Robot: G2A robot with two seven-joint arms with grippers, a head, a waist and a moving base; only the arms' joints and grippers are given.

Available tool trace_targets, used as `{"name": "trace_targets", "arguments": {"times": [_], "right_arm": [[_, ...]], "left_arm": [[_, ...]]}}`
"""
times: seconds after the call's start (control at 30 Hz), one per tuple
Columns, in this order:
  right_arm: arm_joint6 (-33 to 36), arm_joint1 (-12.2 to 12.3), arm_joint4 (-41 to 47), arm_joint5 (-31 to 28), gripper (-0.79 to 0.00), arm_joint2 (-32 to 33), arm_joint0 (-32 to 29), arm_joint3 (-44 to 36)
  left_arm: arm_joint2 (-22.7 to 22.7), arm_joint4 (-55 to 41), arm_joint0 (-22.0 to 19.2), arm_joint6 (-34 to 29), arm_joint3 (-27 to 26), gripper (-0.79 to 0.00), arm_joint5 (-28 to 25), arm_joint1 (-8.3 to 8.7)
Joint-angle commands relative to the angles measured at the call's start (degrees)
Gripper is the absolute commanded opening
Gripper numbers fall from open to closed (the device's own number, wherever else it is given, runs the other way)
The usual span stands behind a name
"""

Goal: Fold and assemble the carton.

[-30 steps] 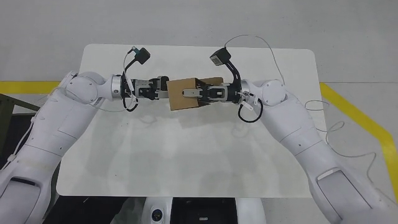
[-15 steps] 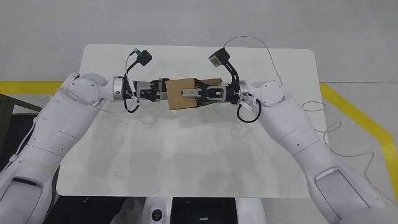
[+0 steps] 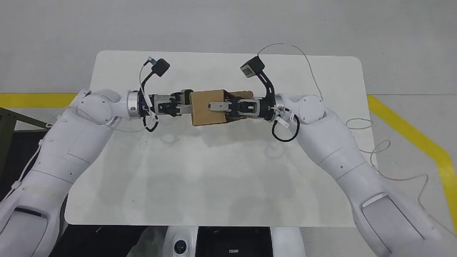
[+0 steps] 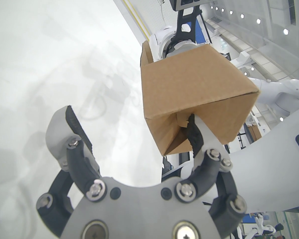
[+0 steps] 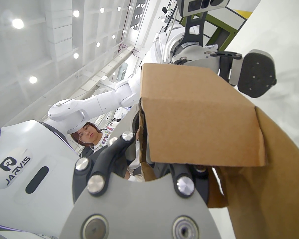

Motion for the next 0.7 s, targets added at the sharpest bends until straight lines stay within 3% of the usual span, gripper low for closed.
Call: {"name": "trace_targets", "arguments": {"times": [0.0, 0.67], "right_arm": [[-0.02, 0.02, 0.16, -0.02, -0.785, -0.03, -0.03, -0.06], [-0.4, 0.25, 0.99, -0.4, -0.785, -0.04, -0.31, 0.27]], "left_arm": [[0.02, -0.75, 0.16, 0.09, 0.06, 0.0, -0.09, 0.02], [1.42, -2.72, 0.22, 0.14, -0.68, 0.0, -0.14, -0.09]]}}
